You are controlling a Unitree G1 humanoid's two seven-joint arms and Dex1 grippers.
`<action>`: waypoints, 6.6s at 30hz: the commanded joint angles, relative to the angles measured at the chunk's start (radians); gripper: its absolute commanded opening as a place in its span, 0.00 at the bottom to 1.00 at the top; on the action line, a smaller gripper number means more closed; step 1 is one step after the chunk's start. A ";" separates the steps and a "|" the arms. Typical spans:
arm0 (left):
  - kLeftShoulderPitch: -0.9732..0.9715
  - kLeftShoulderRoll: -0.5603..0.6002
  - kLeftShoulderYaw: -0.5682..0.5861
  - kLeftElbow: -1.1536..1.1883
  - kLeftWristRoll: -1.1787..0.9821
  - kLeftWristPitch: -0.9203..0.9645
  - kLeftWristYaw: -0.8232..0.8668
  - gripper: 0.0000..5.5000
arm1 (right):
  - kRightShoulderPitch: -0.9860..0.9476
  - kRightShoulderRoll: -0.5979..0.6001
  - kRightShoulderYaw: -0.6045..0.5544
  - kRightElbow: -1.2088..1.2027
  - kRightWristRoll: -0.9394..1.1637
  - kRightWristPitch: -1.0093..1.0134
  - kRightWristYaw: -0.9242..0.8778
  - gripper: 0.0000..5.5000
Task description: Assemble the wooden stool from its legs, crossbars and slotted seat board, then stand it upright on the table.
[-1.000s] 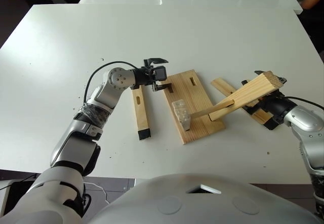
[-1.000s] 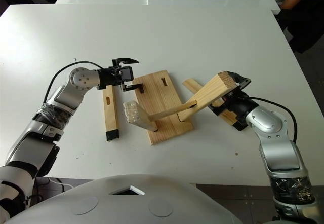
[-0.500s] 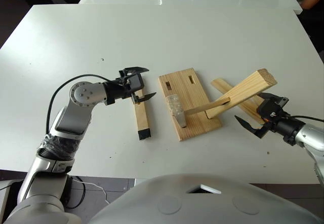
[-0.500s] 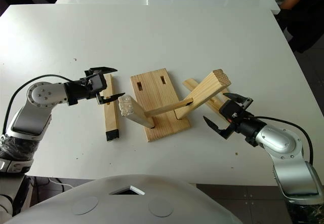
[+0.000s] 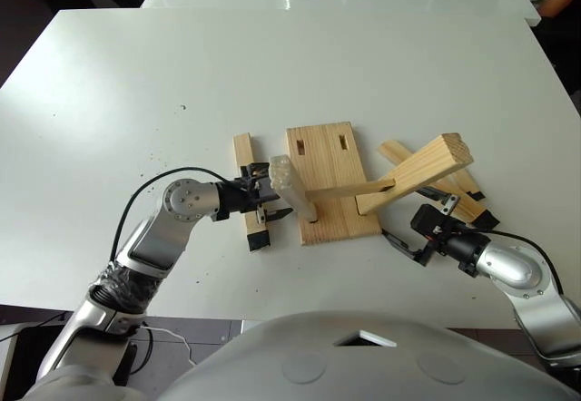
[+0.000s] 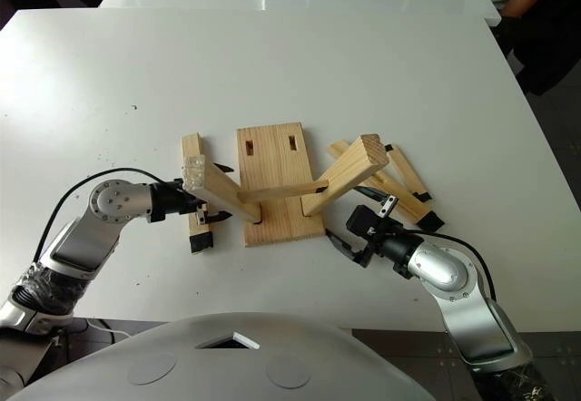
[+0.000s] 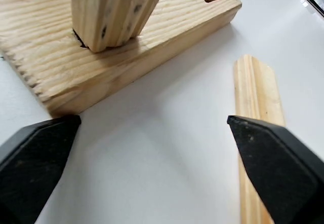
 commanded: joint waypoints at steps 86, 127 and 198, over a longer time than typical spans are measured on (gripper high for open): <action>-0.387 -0.196 -0.183 0.800 0.140 -0.442 0.177 0.79 | -0.176 -0.181 0.043 -0.399 0.366 0.595 -0.293 0.97; 0.066 -0.441 0.192 -0.628 -0.396 0.771 0.865 0.79 | -0.585 0.574 -0.045 -0.429 0.425 0.930 -0.753 0.97; 0.149 0.053 0.182 0.264 0.100 -0.247 0.317 0.79 | -0.281 0.291 -0.027 0.258 -0.143 0.032 -0.420 0.97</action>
